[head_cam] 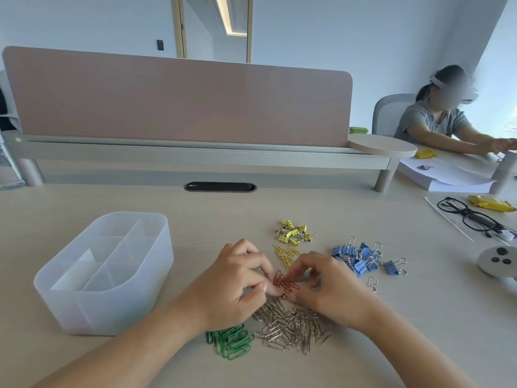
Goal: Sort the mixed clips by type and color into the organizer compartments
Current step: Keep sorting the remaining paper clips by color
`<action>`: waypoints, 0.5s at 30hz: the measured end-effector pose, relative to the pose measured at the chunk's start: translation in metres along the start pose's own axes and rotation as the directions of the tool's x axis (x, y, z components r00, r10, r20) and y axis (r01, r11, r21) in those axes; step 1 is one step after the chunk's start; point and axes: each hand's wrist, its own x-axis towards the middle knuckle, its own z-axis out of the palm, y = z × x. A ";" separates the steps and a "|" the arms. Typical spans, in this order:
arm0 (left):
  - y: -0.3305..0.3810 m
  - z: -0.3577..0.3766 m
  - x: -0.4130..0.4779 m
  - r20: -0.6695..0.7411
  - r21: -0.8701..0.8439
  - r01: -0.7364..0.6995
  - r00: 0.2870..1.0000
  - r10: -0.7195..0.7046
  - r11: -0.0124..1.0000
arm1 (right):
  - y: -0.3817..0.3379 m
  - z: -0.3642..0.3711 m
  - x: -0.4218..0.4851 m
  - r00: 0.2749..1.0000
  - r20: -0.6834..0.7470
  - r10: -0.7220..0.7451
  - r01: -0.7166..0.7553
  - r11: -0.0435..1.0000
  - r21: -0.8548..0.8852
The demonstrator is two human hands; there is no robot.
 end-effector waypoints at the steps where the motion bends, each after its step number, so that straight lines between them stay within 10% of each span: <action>1: 0.001 0.000 0.000 0.013 0.013 -0.010 1.000 0.010 1.000 | 0.001 0.000 0.000 1.000 0.003 -0.003 0.003 1.000 -0.011; 15: -0.009 -0.001 0.004 -0.201 0.081 0.215 0.960 -0.196 0.973 | -0.004 0.008 0.001 0.984 -0.179 0.019 -0.008 0.998 0.065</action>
